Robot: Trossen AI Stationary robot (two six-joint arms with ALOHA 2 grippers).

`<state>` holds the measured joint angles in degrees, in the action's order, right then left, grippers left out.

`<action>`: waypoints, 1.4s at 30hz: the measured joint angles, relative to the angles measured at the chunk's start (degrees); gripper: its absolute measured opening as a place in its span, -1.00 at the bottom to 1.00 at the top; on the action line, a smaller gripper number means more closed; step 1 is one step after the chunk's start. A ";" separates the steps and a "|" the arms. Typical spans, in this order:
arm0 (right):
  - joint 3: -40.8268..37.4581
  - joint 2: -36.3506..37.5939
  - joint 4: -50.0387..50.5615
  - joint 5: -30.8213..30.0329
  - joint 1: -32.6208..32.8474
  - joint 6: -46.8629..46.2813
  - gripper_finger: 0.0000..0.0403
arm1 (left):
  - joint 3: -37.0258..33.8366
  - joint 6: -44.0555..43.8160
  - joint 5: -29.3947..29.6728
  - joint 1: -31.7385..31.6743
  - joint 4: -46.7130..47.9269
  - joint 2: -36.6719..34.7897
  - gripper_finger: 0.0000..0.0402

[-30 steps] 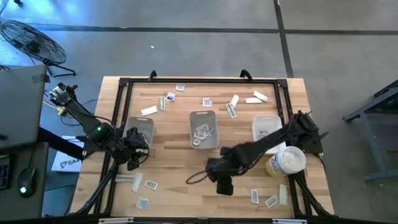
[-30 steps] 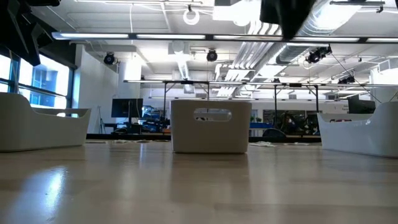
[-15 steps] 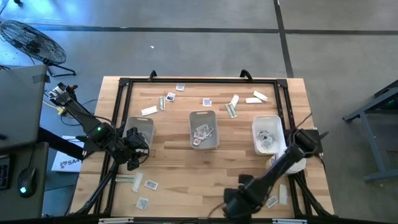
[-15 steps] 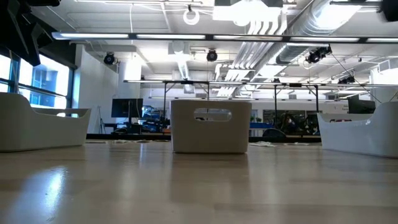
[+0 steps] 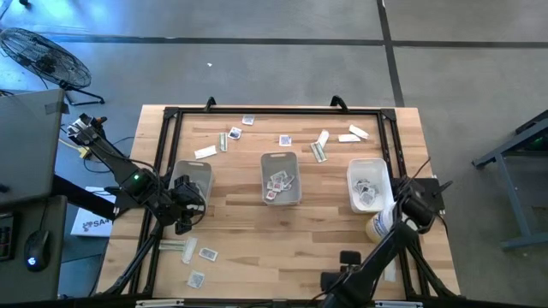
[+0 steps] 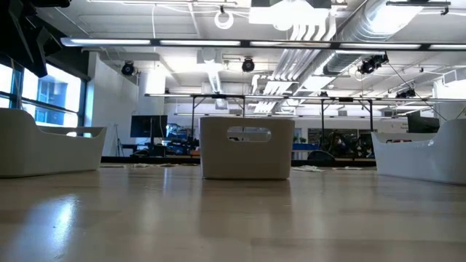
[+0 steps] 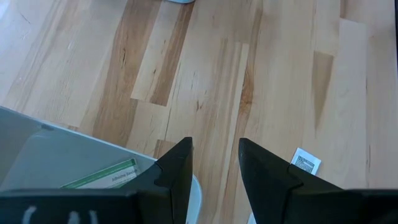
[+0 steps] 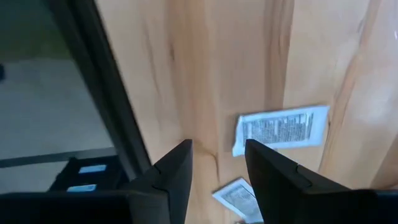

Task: Pick & Place First Aid Supplies
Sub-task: Put the ointment pack into the right gray bin

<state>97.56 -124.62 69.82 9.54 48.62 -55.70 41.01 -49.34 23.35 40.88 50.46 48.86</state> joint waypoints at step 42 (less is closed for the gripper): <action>-8.71 -0.13 -6.38 7.00 -4.84 3.03 -0.98 | 0.00 0.00 0.00 0.00 0.02 0.02 -0.36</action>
<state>88.84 -124.76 63.44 16.54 43.78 -52.66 41.01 -49.34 23.35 40.88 50.48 48.88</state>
